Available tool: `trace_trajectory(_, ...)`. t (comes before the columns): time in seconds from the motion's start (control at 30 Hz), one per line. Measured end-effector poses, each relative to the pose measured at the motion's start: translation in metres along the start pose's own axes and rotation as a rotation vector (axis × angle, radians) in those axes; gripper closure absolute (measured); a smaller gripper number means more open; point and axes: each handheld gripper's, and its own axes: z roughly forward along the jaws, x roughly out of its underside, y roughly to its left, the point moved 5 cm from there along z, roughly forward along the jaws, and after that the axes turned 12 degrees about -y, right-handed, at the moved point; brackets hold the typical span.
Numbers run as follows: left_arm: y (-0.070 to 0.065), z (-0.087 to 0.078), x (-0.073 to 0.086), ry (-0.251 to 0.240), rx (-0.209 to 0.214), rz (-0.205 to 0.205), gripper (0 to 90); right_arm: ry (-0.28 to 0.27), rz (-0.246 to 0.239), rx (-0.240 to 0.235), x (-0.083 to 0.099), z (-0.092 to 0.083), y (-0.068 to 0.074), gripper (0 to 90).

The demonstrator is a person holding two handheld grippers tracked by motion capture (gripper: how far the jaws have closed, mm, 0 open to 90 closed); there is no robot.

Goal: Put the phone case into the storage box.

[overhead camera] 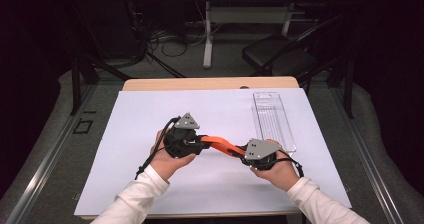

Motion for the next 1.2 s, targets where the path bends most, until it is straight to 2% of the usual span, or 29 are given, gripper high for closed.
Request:
trace_trajectory(0.3,-0.0012,0.0005,0.0008,0.004,-0.014,0.001,77.4,0.001,0.002,0.001,0.0010,0.0001,0.0000,86.5)
trace_trajectory(0.87,-0.0019,0.0005,-0.0015,0.002,-0.006,-0.023,80.0,-0.008,0.019,0.010,0.0000,-0.0014,-0.0023,85.3)
trace_trajectory(1.2,-0.0017,0.0030,-0.0035,0.011,-0.011,-0.021,80.4,-0.011,0.022,0.022,-0.0003,-0.0024,-0.0042,83.8)
